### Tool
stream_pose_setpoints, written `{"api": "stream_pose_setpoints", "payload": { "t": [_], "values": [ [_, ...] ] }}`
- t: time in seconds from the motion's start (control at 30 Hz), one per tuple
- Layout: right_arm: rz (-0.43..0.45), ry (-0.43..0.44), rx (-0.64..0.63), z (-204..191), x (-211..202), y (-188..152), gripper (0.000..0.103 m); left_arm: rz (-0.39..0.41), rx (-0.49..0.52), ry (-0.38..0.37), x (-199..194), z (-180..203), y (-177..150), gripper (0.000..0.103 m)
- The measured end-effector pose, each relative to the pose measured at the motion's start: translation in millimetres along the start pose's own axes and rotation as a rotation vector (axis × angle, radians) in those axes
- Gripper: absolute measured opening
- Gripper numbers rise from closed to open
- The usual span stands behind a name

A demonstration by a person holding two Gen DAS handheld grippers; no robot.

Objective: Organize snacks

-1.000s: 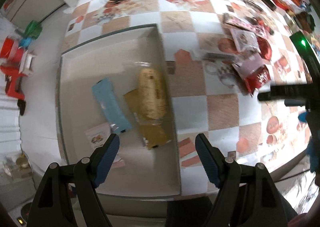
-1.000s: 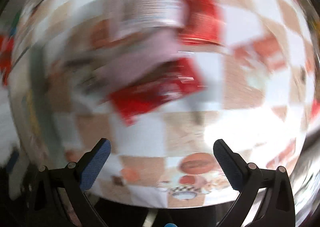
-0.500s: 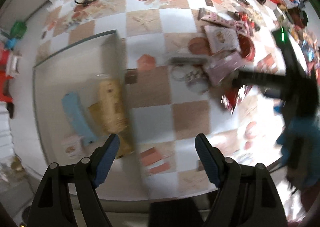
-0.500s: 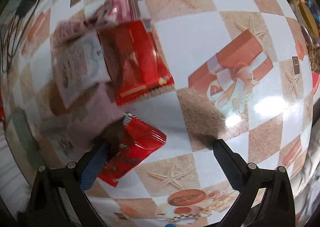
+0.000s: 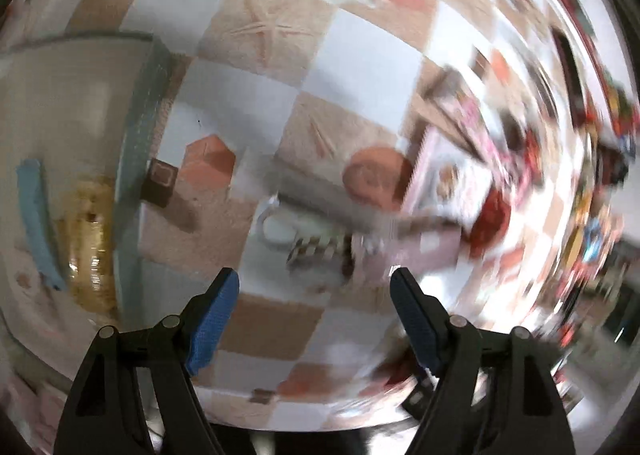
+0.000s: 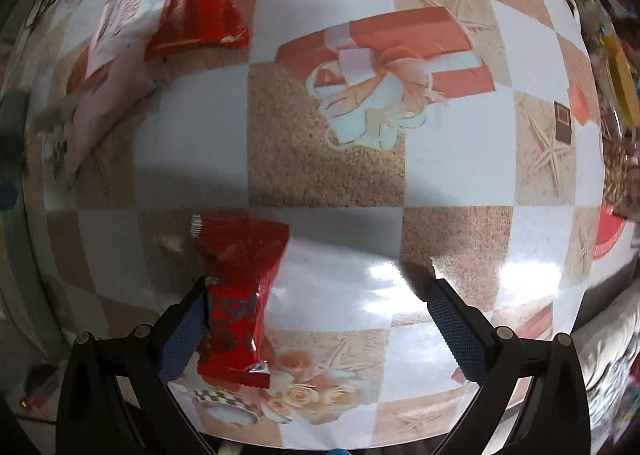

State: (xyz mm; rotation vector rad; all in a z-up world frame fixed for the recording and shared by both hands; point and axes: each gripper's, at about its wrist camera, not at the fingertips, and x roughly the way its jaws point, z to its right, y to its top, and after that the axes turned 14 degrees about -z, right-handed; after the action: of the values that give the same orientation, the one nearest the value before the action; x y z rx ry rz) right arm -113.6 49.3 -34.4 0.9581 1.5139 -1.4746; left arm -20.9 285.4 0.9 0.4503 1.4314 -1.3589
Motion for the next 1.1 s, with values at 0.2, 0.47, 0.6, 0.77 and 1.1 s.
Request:
{"api": "stream_pose_setpoints", "payload": {
  "t": [0.2,0.47,0.6,0.77,1.1],
  "values": [
    [0.012,0.001,0.003,-3,2,-8,0.103,0.044,-0.097,-0.017,-1,1,35,0.081],
    [0.025,0.001,0.0,-8,1,-11,0.103,0.092,0.083,0.264,14,13,34,0.081],
    [0.018,0.002,0.0,-8,2,-13,0.103,0.1,0.185,0.332,17,6,23,0.081],
    [0.017,0.003,0.002,-7,1,-8,0.103,0.124,0.212,0.33,10,4,20,0.081],
    [0.03,0.001,0.003,-8,2,-11,0.103,0.091,0.056,0.243,9,-7,43,0.081]
  ]
}}
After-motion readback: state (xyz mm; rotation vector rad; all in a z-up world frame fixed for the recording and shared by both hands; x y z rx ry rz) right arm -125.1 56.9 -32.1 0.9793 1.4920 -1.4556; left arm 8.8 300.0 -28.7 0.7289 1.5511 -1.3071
